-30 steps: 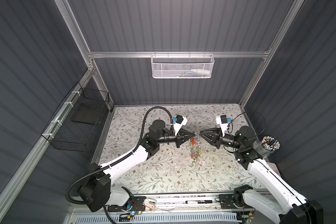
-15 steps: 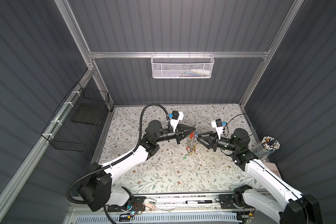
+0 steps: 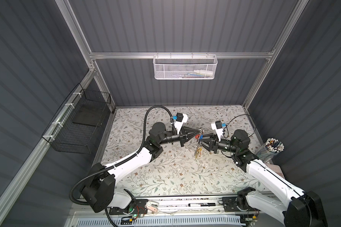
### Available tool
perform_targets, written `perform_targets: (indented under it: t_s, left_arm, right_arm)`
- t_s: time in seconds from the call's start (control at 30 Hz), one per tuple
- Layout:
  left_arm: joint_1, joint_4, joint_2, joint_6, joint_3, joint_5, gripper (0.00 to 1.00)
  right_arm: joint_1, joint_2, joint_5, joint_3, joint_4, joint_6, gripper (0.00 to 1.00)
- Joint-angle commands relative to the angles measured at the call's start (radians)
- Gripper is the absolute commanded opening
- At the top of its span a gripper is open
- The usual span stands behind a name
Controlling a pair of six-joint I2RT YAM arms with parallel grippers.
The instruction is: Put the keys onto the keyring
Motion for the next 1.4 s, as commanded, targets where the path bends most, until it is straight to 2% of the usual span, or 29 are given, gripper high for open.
perform_targets:
  t_s: [0.0,0.1,0.23,0.57,0.83,1.03,1.37]
  left_arm:
    - [-0.007,0.047,0.001,-0.007,0.025,0.011,0.00]
    - [-0.008,0.027,0.004,0.004,0.029,0.009,0.00]
    - [-0.007,0.007,-0.003,0.020,0.026,-0.006,0.00]
    - [-0.007,-0.124,-0.048,0.120,0.037,-0.037,0.00]
    - [-0.006,-0.262,-0.067,0.208,0.061,-0.060,0.00]
    - [-0.007,-0.296,-0.067,0.231,0.066,-0.052,0.00]
    - [-0.006,-0.364,-0.110,0.293,0.066,-0.106,0.00]
  right_arm:
    - [0.003,0.007,0.004,0.032,0.028,-0.007,0.38]
    - [0.003,0.010,0.003,0.032,0.035,-0.004,0.27]
    - [0.003,0.007,0.000,0.030,0.031,-0.004,0.17]
    - [0.003,-0.054,0.013,-0.001,-0.025,-0.025,0.05]
    - [0.003,-0.089,0.037,0.015,-0.094,-0.063,0.05]
    - [0.003,-0.083,0.040,0.036,-0.117,-0.074,0.06]
    - [0.003,-0.079,0.130,0.033,-0.175,-0.093,0.12]
